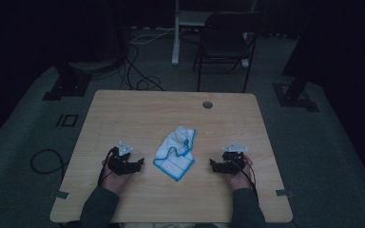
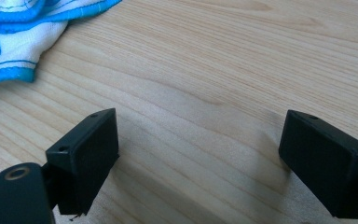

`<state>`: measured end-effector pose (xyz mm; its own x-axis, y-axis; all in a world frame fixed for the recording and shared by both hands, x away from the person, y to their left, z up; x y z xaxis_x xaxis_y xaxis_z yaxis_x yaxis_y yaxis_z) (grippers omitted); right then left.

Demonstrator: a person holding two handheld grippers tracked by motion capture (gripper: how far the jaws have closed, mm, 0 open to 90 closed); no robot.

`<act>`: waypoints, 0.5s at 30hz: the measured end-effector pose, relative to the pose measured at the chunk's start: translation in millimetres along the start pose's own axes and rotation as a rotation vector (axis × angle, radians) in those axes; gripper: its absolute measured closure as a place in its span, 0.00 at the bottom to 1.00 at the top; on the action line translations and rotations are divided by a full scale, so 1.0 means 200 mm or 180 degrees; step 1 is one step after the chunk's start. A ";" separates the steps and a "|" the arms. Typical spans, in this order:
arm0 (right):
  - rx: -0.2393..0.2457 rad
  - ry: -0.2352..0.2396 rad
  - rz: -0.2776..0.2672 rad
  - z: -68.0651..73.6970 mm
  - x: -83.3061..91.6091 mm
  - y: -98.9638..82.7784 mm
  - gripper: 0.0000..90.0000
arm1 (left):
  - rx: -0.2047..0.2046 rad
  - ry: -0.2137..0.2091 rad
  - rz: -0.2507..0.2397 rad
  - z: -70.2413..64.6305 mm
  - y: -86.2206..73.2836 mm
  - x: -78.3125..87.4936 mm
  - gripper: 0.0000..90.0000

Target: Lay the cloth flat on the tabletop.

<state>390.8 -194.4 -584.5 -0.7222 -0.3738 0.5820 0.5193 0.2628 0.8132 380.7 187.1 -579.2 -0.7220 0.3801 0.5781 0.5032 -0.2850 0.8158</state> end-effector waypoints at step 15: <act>-0.0005 -0.0007 -0.0003 0.01 0.00 0.00 0.13 | -0.0006 -0.0015 0.0010 0.00 0.00 0.02 0.38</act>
<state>390.0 -192.4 -584.6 -0.7237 -0.3723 0.5811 0.5191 0.2612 0.8138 378.4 189.0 -578.0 -0.7182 0.3833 0.5807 0.5045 -0.2880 0.8140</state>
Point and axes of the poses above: each handheld gripper's, and its own axes: x roughly backward along the jaws, y roughly out of its top, z roughly to its left, the point moved 5 cm from there along -x, roughly forward along the jaws, and after that the axes turned 8 degrees about -z, right-handed, at the moved point
